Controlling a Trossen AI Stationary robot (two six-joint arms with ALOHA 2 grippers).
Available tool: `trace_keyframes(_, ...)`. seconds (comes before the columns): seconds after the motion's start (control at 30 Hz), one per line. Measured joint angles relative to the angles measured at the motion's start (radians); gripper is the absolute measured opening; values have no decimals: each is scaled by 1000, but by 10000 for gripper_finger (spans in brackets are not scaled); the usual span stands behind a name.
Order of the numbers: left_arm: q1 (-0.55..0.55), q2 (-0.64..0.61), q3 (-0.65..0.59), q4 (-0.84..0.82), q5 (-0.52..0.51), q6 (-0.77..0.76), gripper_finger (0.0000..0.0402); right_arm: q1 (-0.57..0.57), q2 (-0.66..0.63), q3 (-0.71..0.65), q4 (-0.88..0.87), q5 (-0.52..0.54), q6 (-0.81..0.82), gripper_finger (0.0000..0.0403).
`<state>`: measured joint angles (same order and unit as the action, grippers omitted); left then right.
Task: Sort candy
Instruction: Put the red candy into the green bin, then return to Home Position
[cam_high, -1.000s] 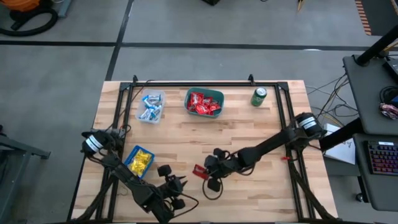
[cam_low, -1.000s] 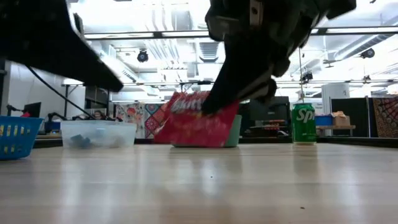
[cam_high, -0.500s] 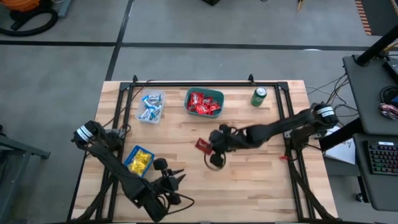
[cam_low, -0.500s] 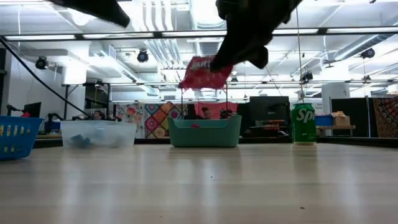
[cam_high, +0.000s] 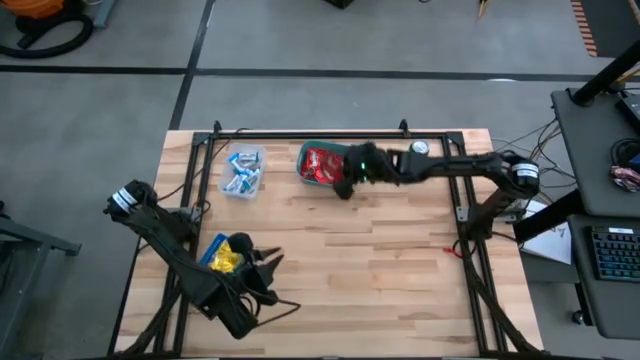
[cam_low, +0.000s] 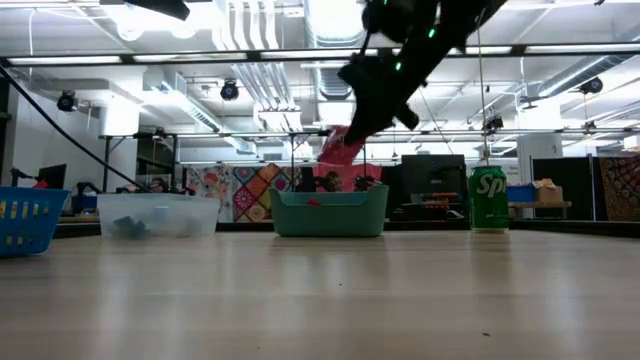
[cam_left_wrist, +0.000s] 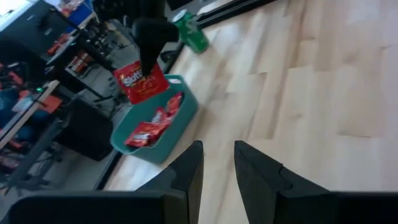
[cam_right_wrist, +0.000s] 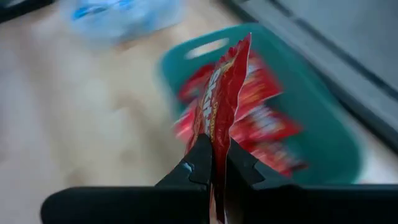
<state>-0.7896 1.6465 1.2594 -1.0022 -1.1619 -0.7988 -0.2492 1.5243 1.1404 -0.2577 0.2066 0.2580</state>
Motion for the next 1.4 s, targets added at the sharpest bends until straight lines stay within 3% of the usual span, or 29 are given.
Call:
trace_keyframes(0.17,13,-43,-43,-21,-28,-25,75,-132,73,0,113,-1,-24,11)
trace_keyframes(0.33,15,-57,-83,-22,-55,-54,75,-186,159,0,196,-41,-23,23)
trace_keyframes(0.67,15,-61,-127,-35,-61,-112,69,-195,195,0,201,-79,-7,125)
trace_keyframes(0.93,-27,-166,-270,-49,-60,-285,11,-98,74,-42,186,-157,-111,175)
trace_keyframes(1.23,-94,-434,-530,226,22,-260,1,71,-143,-329,481,-155,-232,158)
trace_keyframes(1.4,-89,-553,-651,656,162,46,0,153,-266,-498,586,-154,-224,142)
